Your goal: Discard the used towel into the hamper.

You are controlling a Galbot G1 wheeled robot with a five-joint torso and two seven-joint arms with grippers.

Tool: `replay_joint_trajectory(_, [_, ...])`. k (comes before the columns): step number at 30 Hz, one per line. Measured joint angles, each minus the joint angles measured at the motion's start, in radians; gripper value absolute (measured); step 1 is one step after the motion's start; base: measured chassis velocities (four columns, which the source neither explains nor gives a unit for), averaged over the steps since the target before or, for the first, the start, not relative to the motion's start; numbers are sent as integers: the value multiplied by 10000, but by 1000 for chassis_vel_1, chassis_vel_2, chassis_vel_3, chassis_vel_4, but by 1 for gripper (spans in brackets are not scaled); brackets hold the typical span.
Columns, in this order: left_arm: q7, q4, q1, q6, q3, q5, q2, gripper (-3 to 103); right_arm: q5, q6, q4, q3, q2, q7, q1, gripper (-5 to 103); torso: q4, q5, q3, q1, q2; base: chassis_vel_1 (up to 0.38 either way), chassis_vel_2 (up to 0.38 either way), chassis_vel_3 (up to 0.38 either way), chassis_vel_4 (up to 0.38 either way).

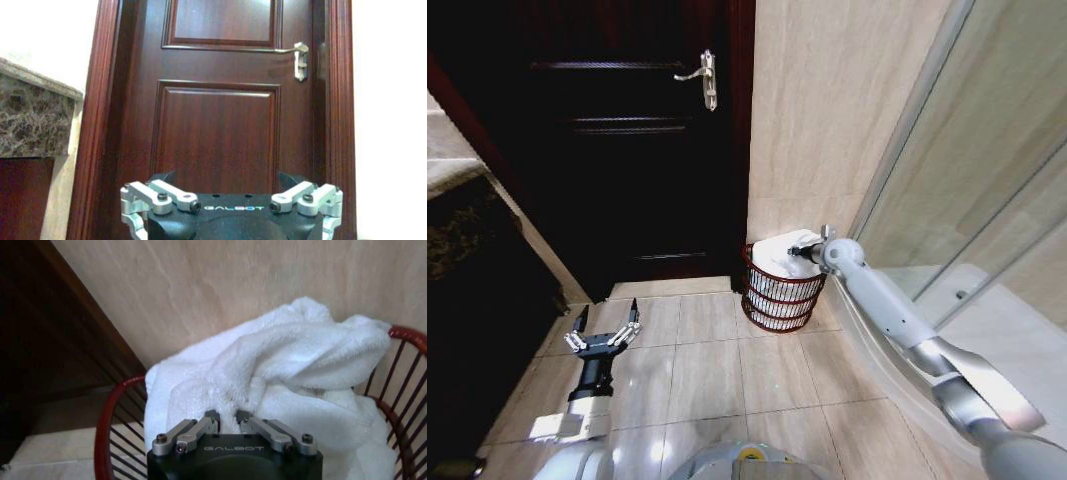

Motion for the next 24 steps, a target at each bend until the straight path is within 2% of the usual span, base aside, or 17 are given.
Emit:
replay_joint_trajectory(8, [-6, 76, -44, -32, -11, 26, 0, 100, -527, 19, -1145, -188, 346, -465, 143, 13, 1, 1, 0, 0, 2, 0, 0, 0, 0])
replay_joint_trajectory(17, [1, 201, -126, -61, 0, 36, 0, 100, -867, 29, -1224, 99, 396, -758, -79, 10, 0, 3, 3, 0, 1, 0, 0, 0, 0])
replay_joint_trajectory(19, [1, 197, -146, -36, 21, 36, 0, 100, -938, 52, -795, 302, 309, -757, -171, 19, 0, 3, 4, 0, 1, 0, 0, 0, 0])
replay_joint_trajectory(21, [0, 195, -152, -29, 28, 36, 0, 100, -963, 117, -556, 381, 245, -718, -227, 19, 0, 3, 4, 0, 1, 0, 0, 0, 0])
replay_joint_trajectory(24, [0, 167, -164, -15, 41, 35, 0, 100, -1263, 566, 580, 742, -82, -475, -693, 36, 2, 2, 4, 0, 1, 0, 0, 0, 0])
